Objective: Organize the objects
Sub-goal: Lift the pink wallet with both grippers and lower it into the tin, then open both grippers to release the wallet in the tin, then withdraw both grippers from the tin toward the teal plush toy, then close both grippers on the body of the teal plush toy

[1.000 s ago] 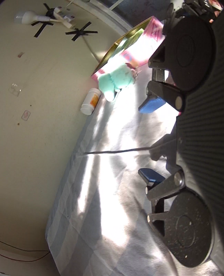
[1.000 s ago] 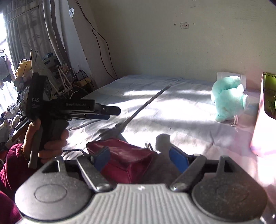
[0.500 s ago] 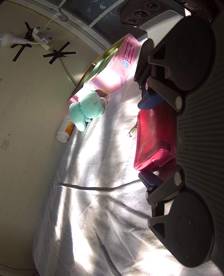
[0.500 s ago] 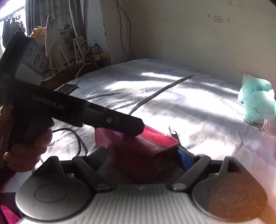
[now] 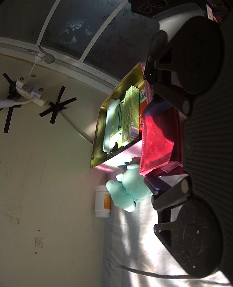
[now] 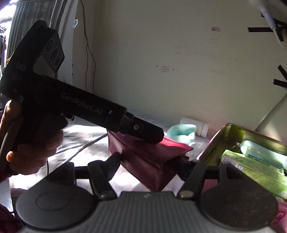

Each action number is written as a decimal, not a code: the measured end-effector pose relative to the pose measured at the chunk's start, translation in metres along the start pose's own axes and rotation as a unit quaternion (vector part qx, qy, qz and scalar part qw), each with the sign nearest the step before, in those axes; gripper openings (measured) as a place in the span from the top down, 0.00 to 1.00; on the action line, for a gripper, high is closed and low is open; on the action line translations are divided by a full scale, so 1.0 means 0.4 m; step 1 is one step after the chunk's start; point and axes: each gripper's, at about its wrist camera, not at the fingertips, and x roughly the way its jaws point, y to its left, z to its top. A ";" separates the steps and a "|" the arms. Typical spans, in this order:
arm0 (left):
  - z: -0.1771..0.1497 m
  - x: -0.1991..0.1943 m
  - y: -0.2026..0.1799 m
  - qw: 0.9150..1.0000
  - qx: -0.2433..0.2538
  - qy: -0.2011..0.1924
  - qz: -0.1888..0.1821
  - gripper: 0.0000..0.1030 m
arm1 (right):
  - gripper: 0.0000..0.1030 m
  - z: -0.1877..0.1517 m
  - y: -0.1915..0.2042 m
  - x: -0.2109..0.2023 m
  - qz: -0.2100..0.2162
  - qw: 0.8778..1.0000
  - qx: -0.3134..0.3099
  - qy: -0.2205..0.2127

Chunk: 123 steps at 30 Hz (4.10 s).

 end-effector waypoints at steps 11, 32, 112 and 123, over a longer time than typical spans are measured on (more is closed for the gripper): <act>0.122 0.361 -0.157 0.998 0.041 0.039 0.008 0.27 | 0.30 0.002 -0.396 0.020 -0.082 0.993 0.060 0.058; 0.111 0.326 -0.132 0.991 0.044 0.014 0.122 0.26 | 0.03 -0.065 -0.429 0.135 -0.208 0.973 0.008 0.104; -0.090 -0.037 0.297 0.957 -0.071 -0.028 0.280 0.15 | 0.13 0.142 -0.079 0.332 -0.108 0.990 0.032 0.090; -0.069 -0.125 0.438 0.930 -0.198 -0.067 0.301 0.16 | 0.19 0.132 -0.061 0.447 -0.012 0.986 0.077 0.145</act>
